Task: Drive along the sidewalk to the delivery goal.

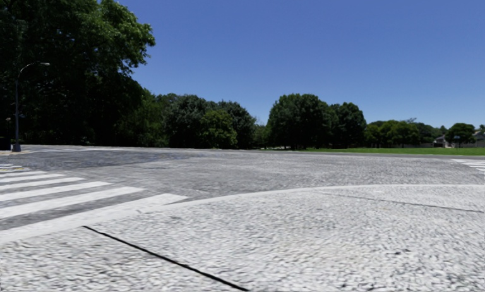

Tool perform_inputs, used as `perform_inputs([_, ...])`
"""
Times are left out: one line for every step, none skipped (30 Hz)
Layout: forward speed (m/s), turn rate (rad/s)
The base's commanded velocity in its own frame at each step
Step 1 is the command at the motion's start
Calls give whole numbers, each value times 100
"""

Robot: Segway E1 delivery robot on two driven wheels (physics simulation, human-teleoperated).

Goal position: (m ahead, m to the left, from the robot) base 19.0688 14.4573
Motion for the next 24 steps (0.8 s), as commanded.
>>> perform_inputs([200,80])
perform_inputs([200,80])
perform_inputs([200,80])
perform_inputs([200,80])
perform_inputs([200,80])
perform_inputs([200,80])
perform_inputs([200,80])
perform_inputs([200,80])
perform_inputs([200,80])
perform_inputs([200,80])
perform_inputs([200,81])
perform_inputs([200,81])
perform_inputs([200,81])
perform_inputs([200,81])
perform_inputs([200,81])
perform_inputs([200,81])
perform_inputs([200,81])
perform_inputs([200,81])
perform_inputs([200,81])
perform_inputs([200,81])
perform_inputs([200,81])
perform_inputs([200,81])
perform_inputs([200,81])
perform_inputs([200,81])
